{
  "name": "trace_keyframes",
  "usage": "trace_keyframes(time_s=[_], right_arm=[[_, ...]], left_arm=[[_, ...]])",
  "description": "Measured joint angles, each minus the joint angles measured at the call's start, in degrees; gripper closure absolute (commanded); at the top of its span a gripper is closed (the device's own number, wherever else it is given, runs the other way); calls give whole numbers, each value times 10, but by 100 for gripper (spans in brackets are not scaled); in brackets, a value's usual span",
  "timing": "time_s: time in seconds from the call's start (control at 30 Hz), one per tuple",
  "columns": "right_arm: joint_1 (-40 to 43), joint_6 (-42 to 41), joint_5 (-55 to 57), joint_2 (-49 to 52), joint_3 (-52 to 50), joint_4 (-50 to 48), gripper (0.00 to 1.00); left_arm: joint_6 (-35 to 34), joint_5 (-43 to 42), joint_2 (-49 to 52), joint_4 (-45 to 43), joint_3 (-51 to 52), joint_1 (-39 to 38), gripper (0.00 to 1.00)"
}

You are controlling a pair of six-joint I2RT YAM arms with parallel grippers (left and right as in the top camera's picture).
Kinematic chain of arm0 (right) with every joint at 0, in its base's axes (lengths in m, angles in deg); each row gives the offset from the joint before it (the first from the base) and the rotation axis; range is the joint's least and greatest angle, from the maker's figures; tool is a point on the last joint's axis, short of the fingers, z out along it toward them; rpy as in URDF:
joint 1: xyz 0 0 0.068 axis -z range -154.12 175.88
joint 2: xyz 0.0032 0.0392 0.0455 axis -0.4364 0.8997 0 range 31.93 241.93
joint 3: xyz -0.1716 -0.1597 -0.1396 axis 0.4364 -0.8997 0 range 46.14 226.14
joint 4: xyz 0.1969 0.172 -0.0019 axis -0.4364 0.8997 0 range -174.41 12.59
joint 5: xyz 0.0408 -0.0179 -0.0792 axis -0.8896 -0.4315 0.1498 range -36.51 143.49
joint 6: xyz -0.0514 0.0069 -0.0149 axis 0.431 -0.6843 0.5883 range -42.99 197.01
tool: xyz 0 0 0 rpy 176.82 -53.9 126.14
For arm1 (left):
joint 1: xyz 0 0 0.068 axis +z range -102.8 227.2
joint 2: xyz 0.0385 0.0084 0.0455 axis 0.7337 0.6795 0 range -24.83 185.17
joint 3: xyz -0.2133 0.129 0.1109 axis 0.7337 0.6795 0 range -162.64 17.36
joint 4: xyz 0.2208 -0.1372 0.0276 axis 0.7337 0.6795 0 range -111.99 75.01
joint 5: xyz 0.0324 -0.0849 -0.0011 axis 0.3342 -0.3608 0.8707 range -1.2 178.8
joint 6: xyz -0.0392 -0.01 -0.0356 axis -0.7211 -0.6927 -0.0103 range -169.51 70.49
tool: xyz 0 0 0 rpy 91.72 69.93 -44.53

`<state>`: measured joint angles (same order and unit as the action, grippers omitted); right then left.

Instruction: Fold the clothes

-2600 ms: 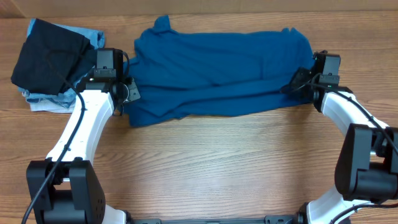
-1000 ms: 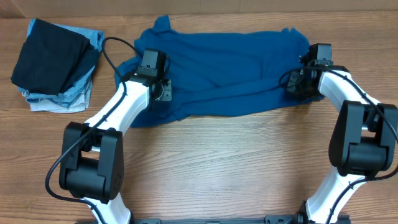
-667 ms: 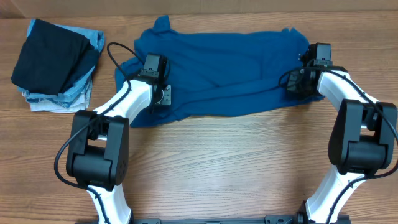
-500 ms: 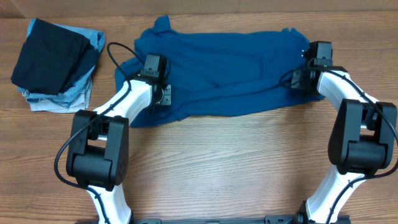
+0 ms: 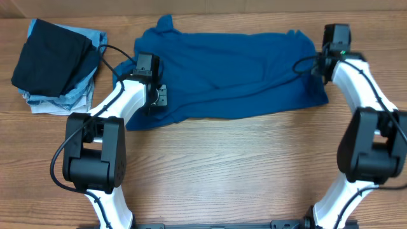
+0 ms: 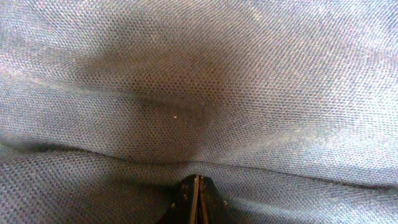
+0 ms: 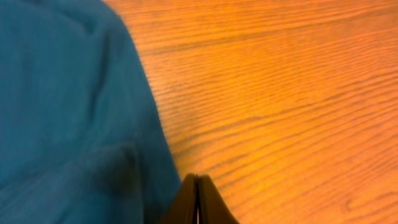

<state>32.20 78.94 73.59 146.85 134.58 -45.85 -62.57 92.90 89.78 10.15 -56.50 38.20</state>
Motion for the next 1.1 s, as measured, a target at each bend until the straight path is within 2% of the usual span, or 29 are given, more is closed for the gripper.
trace_keyframes(time_s=[0.1, 0.2, 0.4, 0.57, 0.7, 0.9, 1.1], right_arm=[[0, -13, -109, -64, 35, 180, 96], [0, -36, -190, -75, 21, 217, 96], [0, -57, -206, -72, -110, 106, 96], [0, -55, -183, -72, -163, 42, 96], [0, -49, -150, -71, -172, -10, 96], [4, -47, -76, -14, -174, -90, 96], [79, -47, -42, -9, -175, -203, 96]], left_arm=[[0, 0, 0, 0, 0, 0, 96], [0, 0, 0, -1, 0, 0, 96], [0, -4, 0, -1, 0, 1, 96], [0, -5, 0, -1, 0, 1, 96], [0, -5, 0, -1, 0, 1, 96], [0, -5, 0, 0, 0, 1, 96], [0, -5, 0, 0, 0, 1, 96]])
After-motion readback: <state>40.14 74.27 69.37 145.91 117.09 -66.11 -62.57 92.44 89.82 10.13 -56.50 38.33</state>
